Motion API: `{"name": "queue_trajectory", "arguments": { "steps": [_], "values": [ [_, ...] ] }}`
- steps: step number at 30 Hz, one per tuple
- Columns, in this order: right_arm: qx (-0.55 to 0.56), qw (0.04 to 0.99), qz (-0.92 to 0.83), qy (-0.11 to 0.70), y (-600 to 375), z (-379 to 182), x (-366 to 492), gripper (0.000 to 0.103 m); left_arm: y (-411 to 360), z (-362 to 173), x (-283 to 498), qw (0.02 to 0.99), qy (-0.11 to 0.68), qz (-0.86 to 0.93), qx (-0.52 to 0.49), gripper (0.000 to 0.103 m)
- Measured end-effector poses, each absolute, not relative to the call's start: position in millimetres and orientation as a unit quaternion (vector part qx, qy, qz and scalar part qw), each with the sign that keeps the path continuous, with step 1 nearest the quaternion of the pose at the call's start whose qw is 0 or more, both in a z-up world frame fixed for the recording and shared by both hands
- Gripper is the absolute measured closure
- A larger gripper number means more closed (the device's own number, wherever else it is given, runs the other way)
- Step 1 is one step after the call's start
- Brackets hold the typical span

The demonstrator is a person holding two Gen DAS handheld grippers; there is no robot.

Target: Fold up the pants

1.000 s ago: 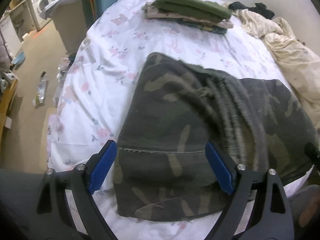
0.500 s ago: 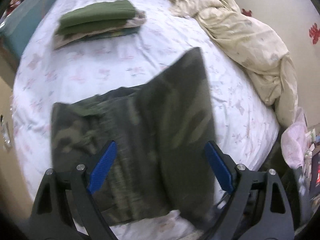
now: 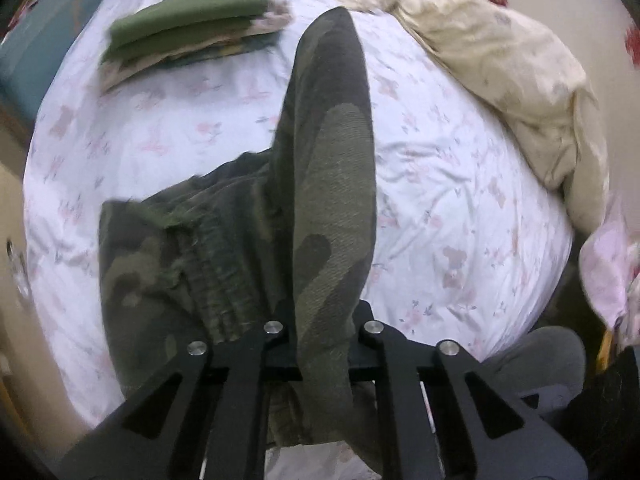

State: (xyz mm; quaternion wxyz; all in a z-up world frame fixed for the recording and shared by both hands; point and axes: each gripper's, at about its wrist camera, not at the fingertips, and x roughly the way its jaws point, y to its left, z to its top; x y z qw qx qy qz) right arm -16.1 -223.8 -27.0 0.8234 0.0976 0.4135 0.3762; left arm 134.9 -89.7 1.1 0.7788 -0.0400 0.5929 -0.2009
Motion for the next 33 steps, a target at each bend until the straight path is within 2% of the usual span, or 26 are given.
{"name": "queue_trajectory", "arguments": {
  "steps": [2, 3, 5, 7, 8, 9, 10, 11, 16, 20, 23, 30, 33],
  "values": [
    [0.115, 0.817, 0.397, 0.402, -230, -21, -19, 0.025, -63, 3, 137, 0.776, 0.594, -0.201, -0.068, 0.096],
    [0.122, 0.826, 0.392, 0.386, -236, -15, -21, 0.019, -55, 5, 138, 0.776, 0.593, -0.202, -0.072, 0.096],
    [0.137, 0.842, 0.37, 0.367, -247, -10, -19, 0.019, -34, 12, 136, 0.779, 0.588, -0.205, -0.079, 0.096],
    [0.143, 0.859, 0.305, 0.386, -254, -19, -3, 0.025, -14, 14, 134, 0.778, 0.588, -0.206, -0.084, 0.096],
    [0.133, 0.863, 0.274, 0.404, -252, -27, 7, 0.041, -6, 12, 133, 0.778, 0.589, -0.204, -0.083, 0.096],
    [0.119, 0.858, 0.248, 0.434, -244, -41, 22, 0.053, -1, 10, 132, 0.777, 0.59, -0.202, -0.083, 0.096],
    [0.117, 0.849, 0.247, 0.452, -238, -50, 31, 0.079, 5, 5, 130, 0.776, 0.592, -0.201, -0.083, 0.096],
    [0.118, 0.841, 0.252, 0.465, -230, -58, 38, 0.087, 12, 0, 129, 0.775, 0.594, -0.198, -0.086, 0.096],
    [0.045, 0.811, 0.301, 0.499, -169, -84, 50, 0.087, 58, -31, 128, 0.769, 0.605, -0.172, -0.113, 0.096],
    [0.035, 0.799, 0.339, 0.495, -152, -87, 36, 0.087, 80, -55, 131, 0.759, 0.622, -0.153, -0.116, 0.096],
    [0.039, 0.819, 0.319, 0.475, -161, -85, 36, 0.089, 83, -64, 139, 0.759, 0.627, -0.144, -0.103, 0.095],
    [0.06, 0.838, 0.306, 0.448, -170, -81, 44, 0.087, 74, -77, 141, 0.753, 0.636, -0.151, -0.079, 0.094],
    [0.035, 0.828, 0.306, 0.469, -156, -85, 54, 0.087, 67, -78, 142, 0.754, 0.635, -0.153, -0.065, 0.093]
  ]
}}
